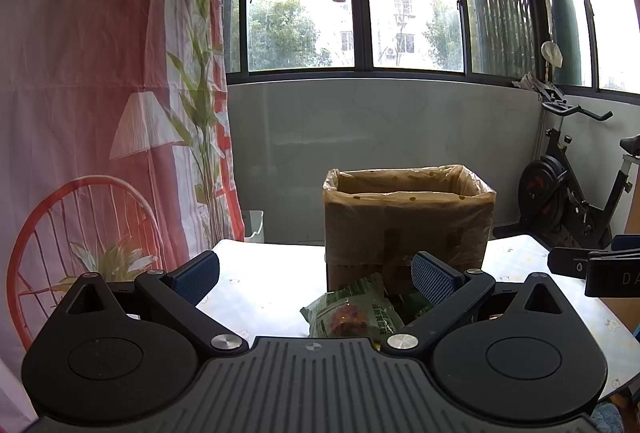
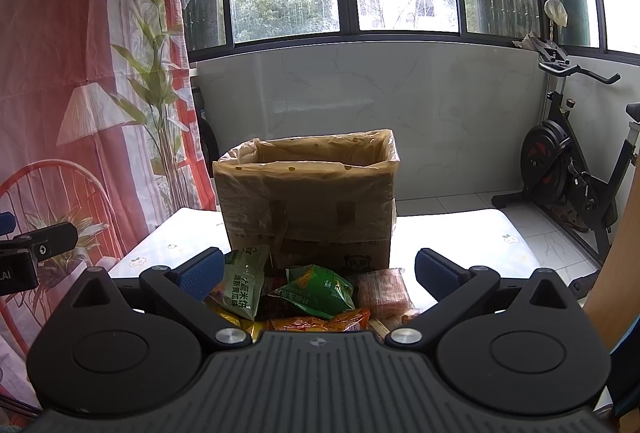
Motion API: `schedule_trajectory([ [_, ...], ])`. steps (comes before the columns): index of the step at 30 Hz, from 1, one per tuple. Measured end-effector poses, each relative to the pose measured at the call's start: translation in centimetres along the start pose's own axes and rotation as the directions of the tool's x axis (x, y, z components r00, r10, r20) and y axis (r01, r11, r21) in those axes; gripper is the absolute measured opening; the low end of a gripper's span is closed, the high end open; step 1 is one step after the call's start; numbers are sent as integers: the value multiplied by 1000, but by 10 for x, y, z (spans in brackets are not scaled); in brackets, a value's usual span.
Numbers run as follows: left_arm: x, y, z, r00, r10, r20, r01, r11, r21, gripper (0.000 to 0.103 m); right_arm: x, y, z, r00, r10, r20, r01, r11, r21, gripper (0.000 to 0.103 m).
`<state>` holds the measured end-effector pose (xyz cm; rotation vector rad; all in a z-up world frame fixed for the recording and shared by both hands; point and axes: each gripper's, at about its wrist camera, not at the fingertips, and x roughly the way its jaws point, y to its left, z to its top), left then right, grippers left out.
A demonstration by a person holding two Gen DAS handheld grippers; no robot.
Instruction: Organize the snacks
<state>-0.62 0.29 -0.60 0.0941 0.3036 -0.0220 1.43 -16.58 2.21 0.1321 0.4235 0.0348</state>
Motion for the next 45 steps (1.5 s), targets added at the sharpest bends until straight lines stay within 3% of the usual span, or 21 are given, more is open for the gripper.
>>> schedule_trajectory([
  [45,4,5,-6,1000,19,-5,-19,1000,-1,103,-3,-3,-2,1000,7,16,-7,1000,18,103],
])
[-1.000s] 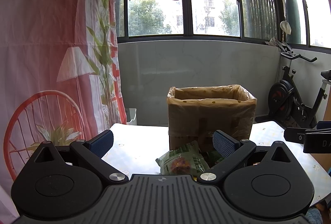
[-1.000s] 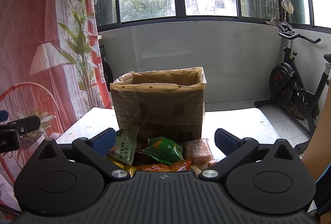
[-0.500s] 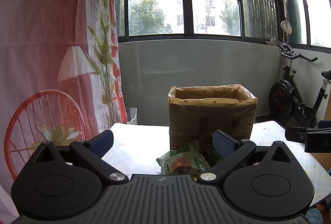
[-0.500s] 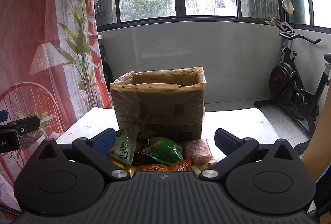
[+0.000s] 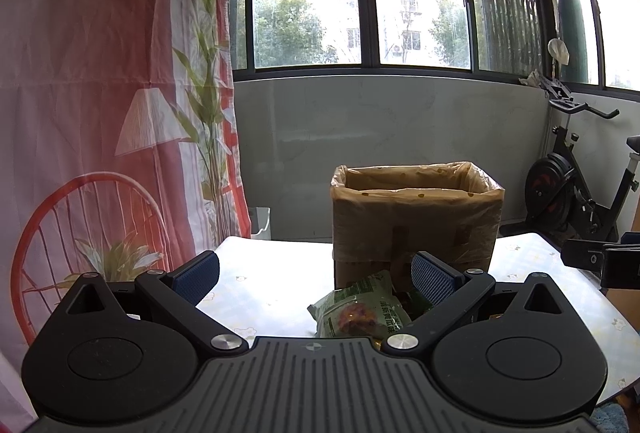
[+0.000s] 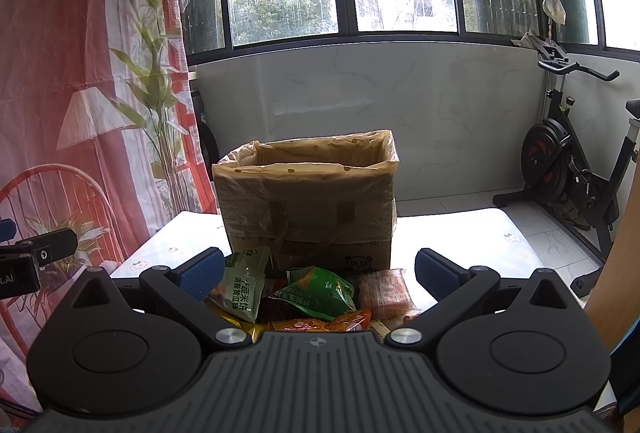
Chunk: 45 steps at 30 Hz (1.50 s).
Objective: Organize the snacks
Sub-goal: 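Grasp the yellow bag with the left tool while the right tool grasps the orange-red chip bag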
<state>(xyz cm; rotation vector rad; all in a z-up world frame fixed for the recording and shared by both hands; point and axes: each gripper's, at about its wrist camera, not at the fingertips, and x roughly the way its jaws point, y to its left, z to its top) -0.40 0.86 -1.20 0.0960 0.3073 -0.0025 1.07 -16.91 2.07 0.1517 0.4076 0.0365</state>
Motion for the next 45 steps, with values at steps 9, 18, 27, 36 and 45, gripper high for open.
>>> schedule_trajectory([
  [9,19,-3,-6,999,28,20,-29,998,55,103,14,-16,-24,979,-33,202,27,999,33,103],
  [18,75,-12,-30,997,-16,-69,21,997,79,96,66,-26,-64,986,-13,164,13,1000,-1,103],
  [27,117,-28,-69,987,-61,-150,74,994,81,95,115,-24,-112,998,25,65,-20,997,-76,103],
  [36,139,-28,-98,955,-123,-271,134,991,22,91,139,-21,-139,992,111,-51,-116,988,-98,103],
  [45,149,-25,-104,934,-186,-305,181,982,-43,89,160,-32,-152,984,122,-133,-126,992,-24,100],
])
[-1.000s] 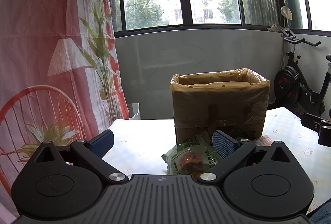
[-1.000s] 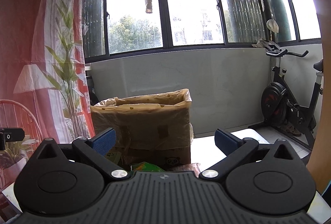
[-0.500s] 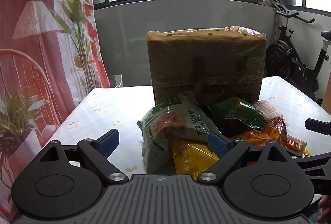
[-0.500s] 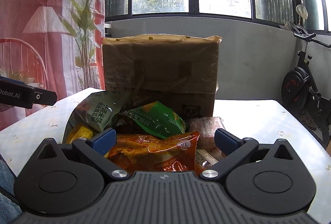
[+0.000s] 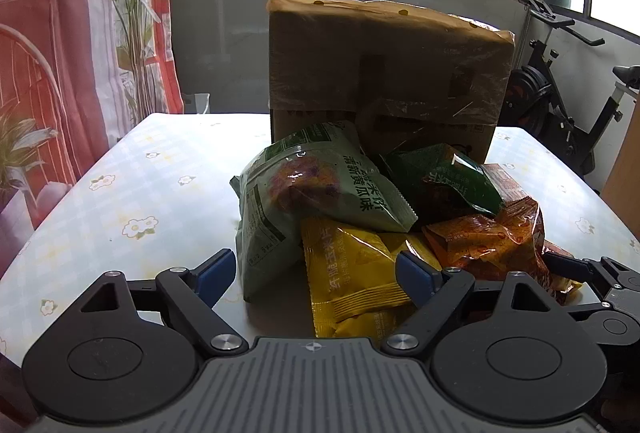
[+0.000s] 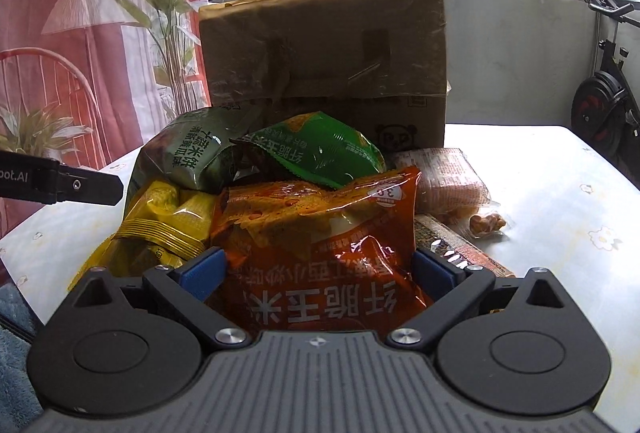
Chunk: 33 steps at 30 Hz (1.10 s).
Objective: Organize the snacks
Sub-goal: 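Grasp the yellow bag with the left tool while the right tool grasps the orange-red chip bag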
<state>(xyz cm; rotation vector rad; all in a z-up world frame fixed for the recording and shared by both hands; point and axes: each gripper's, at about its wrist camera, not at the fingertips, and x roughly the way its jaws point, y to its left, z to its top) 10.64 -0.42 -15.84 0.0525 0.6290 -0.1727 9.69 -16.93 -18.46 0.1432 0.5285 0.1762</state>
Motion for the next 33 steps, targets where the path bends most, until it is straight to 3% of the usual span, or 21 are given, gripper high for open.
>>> schedule_trajectory([
  [10,22,-9,-3,993,-91,-69,88,995,-35,89,2,-7,-1,999,39,14,-39,999,29,101],
  [20,52,-7,-13,970,-205,-133,187,973,-136,96,0,-8,-2,999,42,15,-43,999,31,101],
  [28,47,0,-15,952,-276,-132,256,955,-152,74,-1,-9,-2,998,54,20,-55,998,40,101],
  [33,31,0,-11,970,-218,-110,207,973,-105,73,-4,-13,0,998,50,41,-52,997,60,101],
])
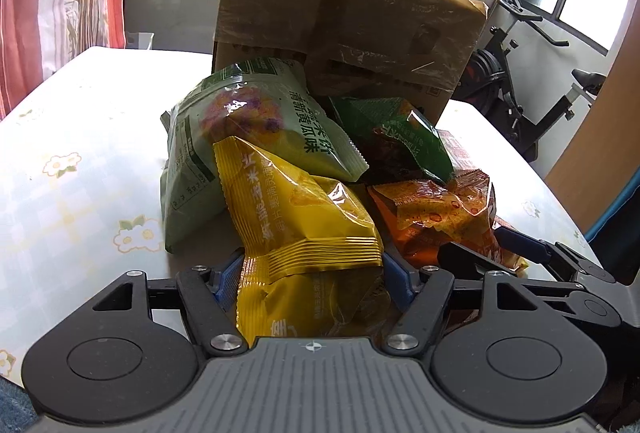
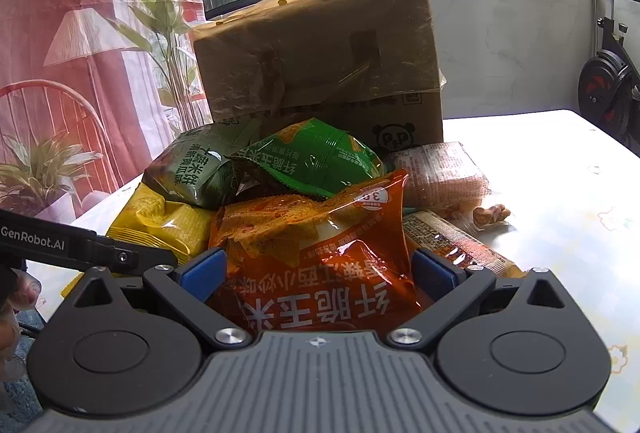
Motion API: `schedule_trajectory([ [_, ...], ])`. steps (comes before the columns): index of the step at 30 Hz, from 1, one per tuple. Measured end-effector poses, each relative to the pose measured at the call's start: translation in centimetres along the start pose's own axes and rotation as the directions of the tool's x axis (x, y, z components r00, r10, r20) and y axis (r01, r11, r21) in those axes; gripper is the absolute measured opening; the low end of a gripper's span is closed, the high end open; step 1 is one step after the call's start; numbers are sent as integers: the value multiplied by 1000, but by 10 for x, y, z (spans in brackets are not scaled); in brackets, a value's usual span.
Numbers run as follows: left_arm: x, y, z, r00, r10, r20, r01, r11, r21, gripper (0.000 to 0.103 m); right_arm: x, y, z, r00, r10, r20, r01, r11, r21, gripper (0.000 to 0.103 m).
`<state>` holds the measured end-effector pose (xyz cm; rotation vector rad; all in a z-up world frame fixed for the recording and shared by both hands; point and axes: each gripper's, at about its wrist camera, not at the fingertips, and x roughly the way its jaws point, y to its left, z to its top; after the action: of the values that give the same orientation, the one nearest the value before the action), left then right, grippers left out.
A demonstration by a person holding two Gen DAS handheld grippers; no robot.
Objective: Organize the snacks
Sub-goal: 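Grasp the yellow bag with the left tool while the right tool grasps the orange-red chip bag, then lift both bags over the box and open both tools to drop them in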
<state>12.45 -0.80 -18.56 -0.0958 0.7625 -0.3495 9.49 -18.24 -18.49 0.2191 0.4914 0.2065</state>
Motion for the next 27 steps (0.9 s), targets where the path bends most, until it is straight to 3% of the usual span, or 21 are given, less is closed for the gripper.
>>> schedule_trajectory([
  [3,-14,2,1,999,32,6,-32,999,-5,73,1,3,-1,1000,-2,-13,2,1000,-20,101],
  [21,-26,4,-4,999,29,24,-29,1000,-3,73,14,22,-13,997,-55,-61,44,986,-163,102],
  [27,-34,3,-5,999,25,40,-25,1000,4,73,6,30,-11,997,-33,-67,17,973,-230,72],
])
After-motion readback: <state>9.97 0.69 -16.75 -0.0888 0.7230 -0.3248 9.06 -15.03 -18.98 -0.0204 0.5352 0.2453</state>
